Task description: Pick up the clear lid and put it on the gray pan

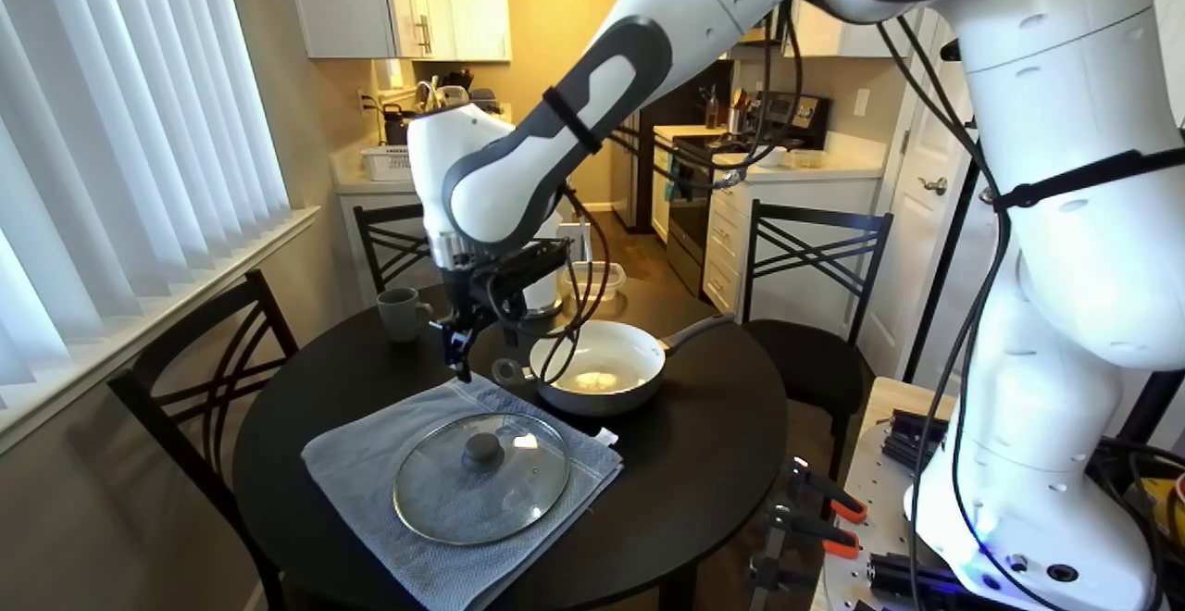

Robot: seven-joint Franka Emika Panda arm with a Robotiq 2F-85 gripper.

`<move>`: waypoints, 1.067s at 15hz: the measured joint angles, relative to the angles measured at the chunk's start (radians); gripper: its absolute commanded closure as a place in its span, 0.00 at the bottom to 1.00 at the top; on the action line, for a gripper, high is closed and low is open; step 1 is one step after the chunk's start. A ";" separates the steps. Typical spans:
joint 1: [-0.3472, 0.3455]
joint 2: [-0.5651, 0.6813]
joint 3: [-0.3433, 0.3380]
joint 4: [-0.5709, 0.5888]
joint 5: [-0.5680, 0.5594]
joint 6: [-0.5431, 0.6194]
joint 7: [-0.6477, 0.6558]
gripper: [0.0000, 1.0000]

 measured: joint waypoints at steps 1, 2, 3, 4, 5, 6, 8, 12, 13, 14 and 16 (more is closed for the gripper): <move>0.023 0.044 -0.014 0.039 -0.008 -0.006 0.000 0.00; 0.045 0.083 -0.026 0.077 -0.012 -0.015 0.000 0.00; 0.066 0.118 -0.036 0.113 -0.015 -0.030 0.000 0.00; 0.083 0.145 -0.041 0.143 -0.016 -0.048 0.000 0.00; 0.098 0.169 -0.042 0.169 -0.016 -0.063 -0.003 0.00; 0.109 0.188 -0.042 0.188 -0.016 -0.070 -0.003 0.00; 0.126 0.217 -0.041 0.201 -0.015 -0.069 -0.003 0.00; 0.128 0.249 -0.038 0.200 0.006 -0.032 -0.011 0.00; 0.121 0.254 -0.035 0.199 0.029 -0.010 -0.026 0.00; 0.111 0.257 -0.030 0.196 0.054 0.010 -0.047 0.00; 0.088 0.266 -0.018 0.192 0.102 0.046 -0.083 0.00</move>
